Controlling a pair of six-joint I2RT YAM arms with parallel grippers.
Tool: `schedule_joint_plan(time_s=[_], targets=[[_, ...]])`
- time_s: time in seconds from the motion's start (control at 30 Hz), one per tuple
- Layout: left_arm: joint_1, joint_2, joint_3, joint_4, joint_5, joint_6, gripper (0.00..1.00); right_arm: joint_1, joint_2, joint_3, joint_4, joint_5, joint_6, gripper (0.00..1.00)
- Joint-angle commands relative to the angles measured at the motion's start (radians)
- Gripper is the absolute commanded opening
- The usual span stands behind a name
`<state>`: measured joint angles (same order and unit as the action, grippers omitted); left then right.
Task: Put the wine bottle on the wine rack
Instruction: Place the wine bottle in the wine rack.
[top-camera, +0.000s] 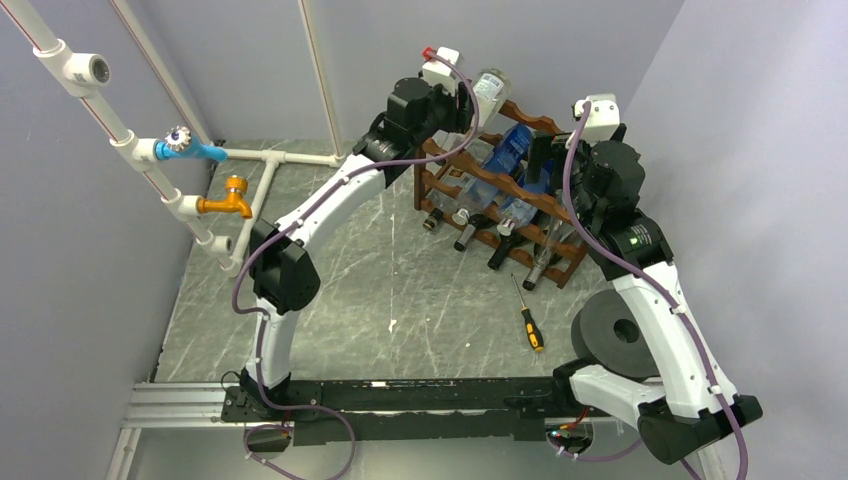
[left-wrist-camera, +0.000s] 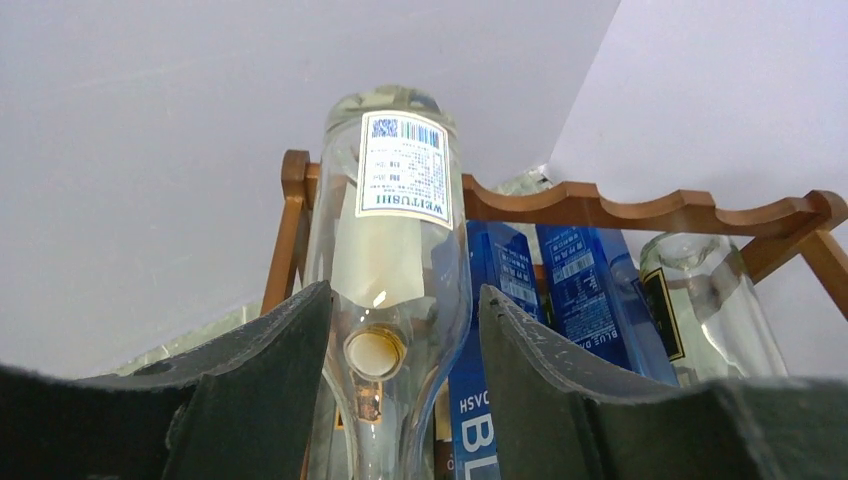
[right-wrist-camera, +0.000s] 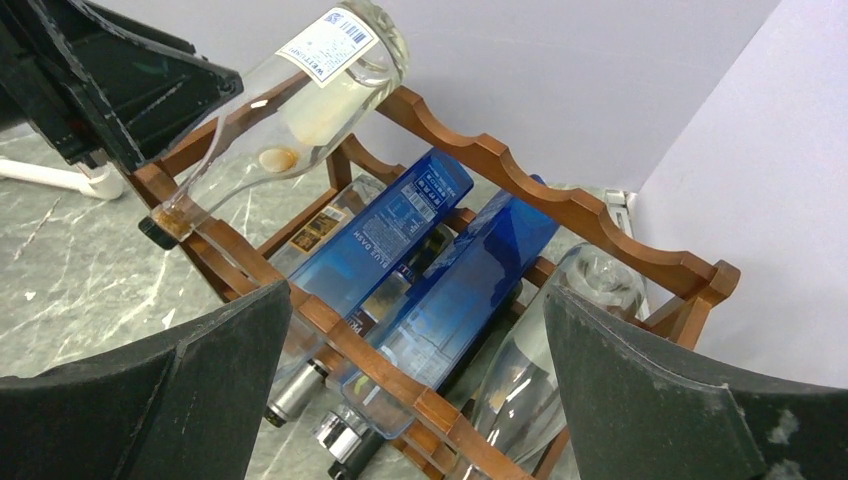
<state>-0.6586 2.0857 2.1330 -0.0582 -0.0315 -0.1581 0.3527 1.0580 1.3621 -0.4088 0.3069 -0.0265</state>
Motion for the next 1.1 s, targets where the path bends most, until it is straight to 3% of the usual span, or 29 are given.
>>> schedule_joint_plan(time_s=[0.0,0.13,0.27,0.37,0.43,0.8,1.07], targets=[[-0.001,-0.072,0.02,0.069,-0.01,0.02,0.62,-0.004,-0.024,-0.006,0.054,-0.014,-0.009,0.99],[-0.001,-0.069,0.067,0.027,-0.003,0.022,0.65,-0.004,-0.021,-0.006,0.048,-0.019,-0.006,0.99],[-0.001,-0.092,0.11,-0.042,0.002,0.012,0.75,-0.004,-0.022,-0.006,0.048,-0.022,-0.005,0.99],[-0.001,-0.147,0.101,-0.075,0.02,-0.001,0.92,-0.004,-0.024,-0.001,0.043,-0.036,0.005,0.99],[0.0,-0.191,0.093,-0.111,0.022,-0.012,0.99,-0.003,-0.024,0.006,0.037,-0.053,0.02,0.99],[-0.001,-0.607,-0.177,-0.247,0.112,-0.041,1.0,-0.003,-0.087,0.019,0.007,-0.185,0.154,1.0],[-0.004,-0.972,-0.426,-0.228,0.046,-0.027,1.0,-0.003,-0.287,-0.089,0.065,-0.213,0.239,1.0]])
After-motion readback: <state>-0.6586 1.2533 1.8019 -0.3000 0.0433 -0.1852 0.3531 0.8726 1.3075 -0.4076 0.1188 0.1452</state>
